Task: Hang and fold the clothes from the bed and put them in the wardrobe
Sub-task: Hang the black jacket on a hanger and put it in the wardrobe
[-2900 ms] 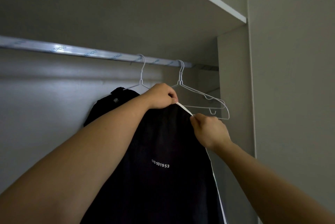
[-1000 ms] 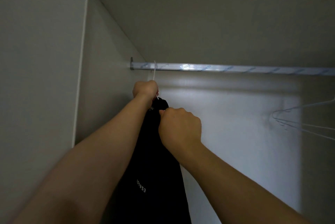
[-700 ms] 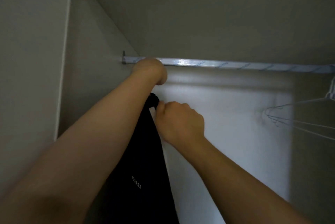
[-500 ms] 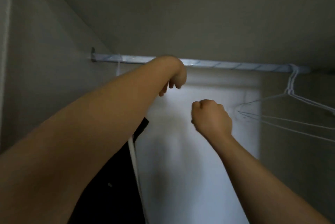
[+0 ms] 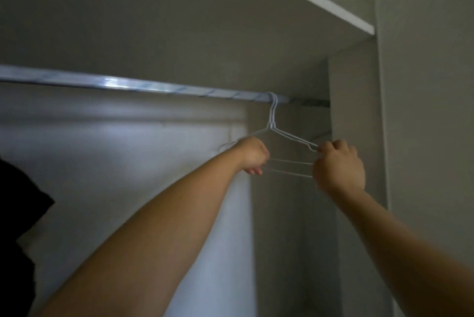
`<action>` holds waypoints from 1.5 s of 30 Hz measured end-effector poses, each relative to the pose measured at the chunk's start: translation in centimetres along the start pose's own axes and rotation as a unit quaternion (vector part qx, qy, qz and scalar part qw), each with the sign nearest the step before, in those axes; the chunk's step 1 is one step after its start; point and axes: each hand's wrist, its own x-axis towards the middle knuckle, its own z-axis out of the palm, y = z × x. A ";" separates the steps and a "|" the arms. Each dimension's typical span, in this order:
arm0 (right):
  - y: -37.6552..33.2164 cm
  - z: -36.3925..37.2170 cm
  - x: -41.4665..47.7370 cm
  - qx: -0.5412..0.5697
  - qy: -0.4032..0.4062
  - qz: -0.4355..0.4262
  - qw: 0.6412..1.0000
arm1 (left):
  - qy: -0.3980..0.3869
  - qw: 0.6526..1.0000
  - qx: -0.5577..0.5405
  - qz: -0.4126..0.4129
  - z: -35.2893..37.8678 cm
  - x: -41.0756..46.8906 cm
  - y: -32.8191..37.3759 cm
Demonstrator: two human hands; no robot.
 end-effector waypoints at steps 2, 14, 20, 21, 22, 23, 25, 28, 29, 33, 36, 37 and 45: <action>1.6 -0.1 1.0 -0.039 0.005 -0.008 0.999 | 0.014 1.000 -0.023 0.013 2.0 1.5 0.2; 3.0 2.2 2.7 -0.079 -0.031 -0.051 0.995 | -0.014 0.987 0.125 0.098 6.6 4.2 -1.7; 2.2 2.8 2.0 -0.002 -0.006 -0.080 0.997 | 0.000 0.986 0.132 0.101 6.5 4.5 -3.8; 1.9 2.7 1.9 0.015 -0.004 -0.069 0.997 | 0.005 0.986 0.133 0.102 6.2 4.5 -4.0; 1.6 2.6 1.9 0.032 -0.002 -0.055 0.998 | 0.009 0.986 0.133 0.104 5.9 4.4 -4.2; 1.4 2.4 2.0 0.050 0.002 -0.040 0.998 | 0.012 0.985 0.132 0.106 5.6 4.3 -4.4; 0.8 2.1 2.2 0.081 0.006 -0.020 0.997 | 0.025 0.984 0.133 0.117 4.9 3.9 -4.5; 0.2 1.7 2.1 0.126 0.027 -0.014 0.992 | 0.056 0.979 0.138 0.140 4.4 3.5 -4.2; 0.1 1.6 1.9 0.133 0.047 -0.013 0.990 | 0.060 0.978 0.136 0.146 4.3 3.3 -4.1; 0.6 1.4 1.8 0.065 0.075 0.014 0.995 | 0.053 0.976 0.139 0.162 4.7 3.3 -3.3; 1.1 1.7 2.3 0.127 0.016 0.028 0.991 | 0.042 0.975 0.153 0.158 5.3 3.9 -3.0; 1.2 1.8 2.4 0.155 0.012 0.034 0.987 | 0.043 0.975 0.154 0.157 5.5 4.2 -2.9; 2.3 2.4 2.9 0.155 -0.010 0.019 0.988 | 0.048 0.973 0.182 0.130 6.8 7.1 -3.2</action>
